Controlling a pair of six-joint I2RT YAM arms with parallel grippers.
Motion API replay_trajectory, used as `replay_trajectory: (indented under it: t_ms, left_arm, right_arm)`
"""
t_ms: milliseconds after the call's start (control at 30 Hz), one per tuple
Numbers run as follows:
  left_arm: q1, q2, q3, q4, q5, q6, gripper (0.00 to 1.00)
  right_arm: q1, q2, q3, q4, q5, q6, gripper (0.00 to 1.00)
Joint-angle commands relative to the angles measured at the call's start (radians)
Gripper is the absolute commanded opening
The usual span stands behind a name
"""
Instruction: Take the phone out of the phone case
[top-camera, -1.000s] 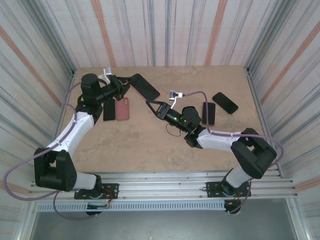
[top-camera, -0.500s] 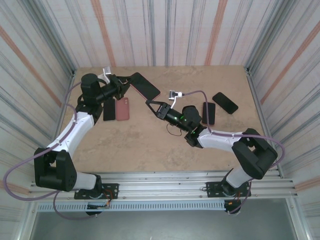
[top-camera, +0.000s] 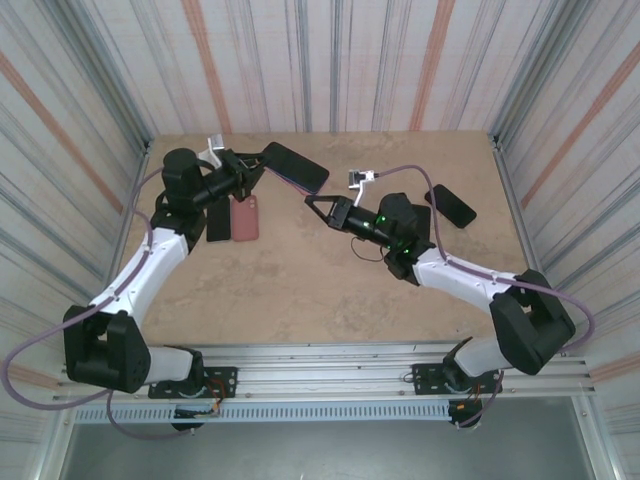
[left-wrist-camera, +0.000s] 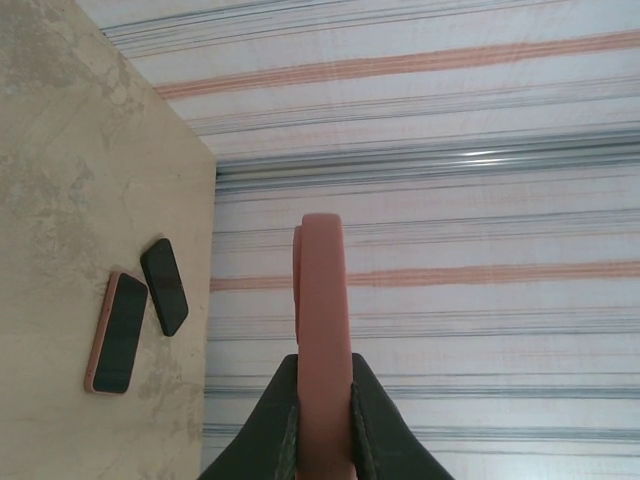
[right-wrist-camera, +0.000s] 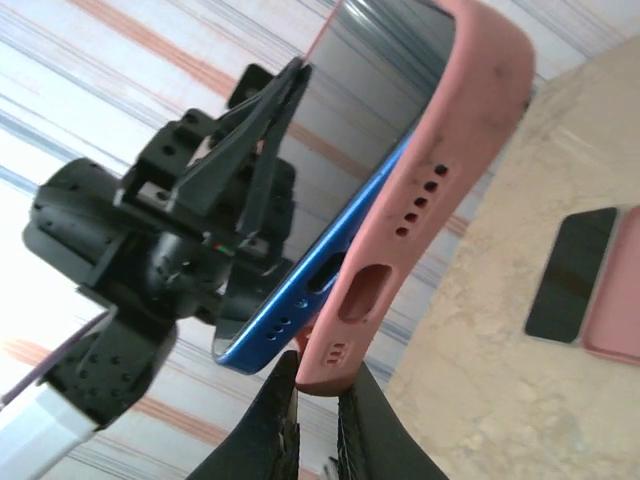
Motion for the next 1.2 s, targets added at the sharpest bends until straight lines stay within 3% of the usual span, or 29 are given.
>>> replay_trajectory:
  t_ms: [0, 100, 200, 333, 467, 567, 700, 767, 1000, 1167]
  left_arm:
    - [-0.018, -0.097, 0.019, 0.068, 0.098, -0.042, 0.00]
    - [-0.015, -0.080, 0.027, 0.062, 0.100, 0.012, 0.00]
    - [-0.014, -0.062, 0.061, 0.003, 0.108, 0.139, 0.00]
    - [0.000, -0.029, 0.097, -0.049, 0.137, 0.303, 0.00]
    - [0.033, 0.020, 0.127, 0.012, 0.252, 0.427, 0.00]
    - [0.044, 0.059, 0.209, -0.096, 0.373, 0.653, 0.00]
    - [0.063, 0.101, 0.315, -0.303, 0.527, 0.972, 0.00]
    - [0.077, 0.112, 0.338, -0.339, 0.581, 1.063, 0.00]
    - [0.096, 0.124, 0.392, -0.413, 0.730, 1.285, 0.00]
    - [0.095, 0.128, 0.418, -0.510, 0.774, 1.405, 0.00]
  right_arm:
    - [-0.046, -0.002, 0.011, -0.170, 0.033, -0.069, 0.10]
    - [-0.046, -0.028, 0.008, -0.136, 0.004, -0.082, 0.16]
    - [-0.045, -0.079, 0.011, -0.194, -0.017, -0.150, 0.33]
    - [-0.075, -0.147, 0.011, -0.277, -0.078, -0.219, 0.47]
    - [-0.116, -0.224, 0.032, -0.416, -0.140, -0.325, 0.53]
    - [-0.145, -0.255, 0.082, -0.546, -0.215, -0.451, 0.57]
    - [-0.154, -0.240, 0.229, -0.886, -0.254, -0.779, 0.60]
    - [-0.164, -0.213, 0.269, -0.983, -0.275, -0.894, 0.60]
    - [-0.154, -0.062, 0.453, -1.199, -0.347, -1.214, 0.56]
    - [-0.110, 0.062, 0.608, -1.292, -0.373, -1.385, 0.50]
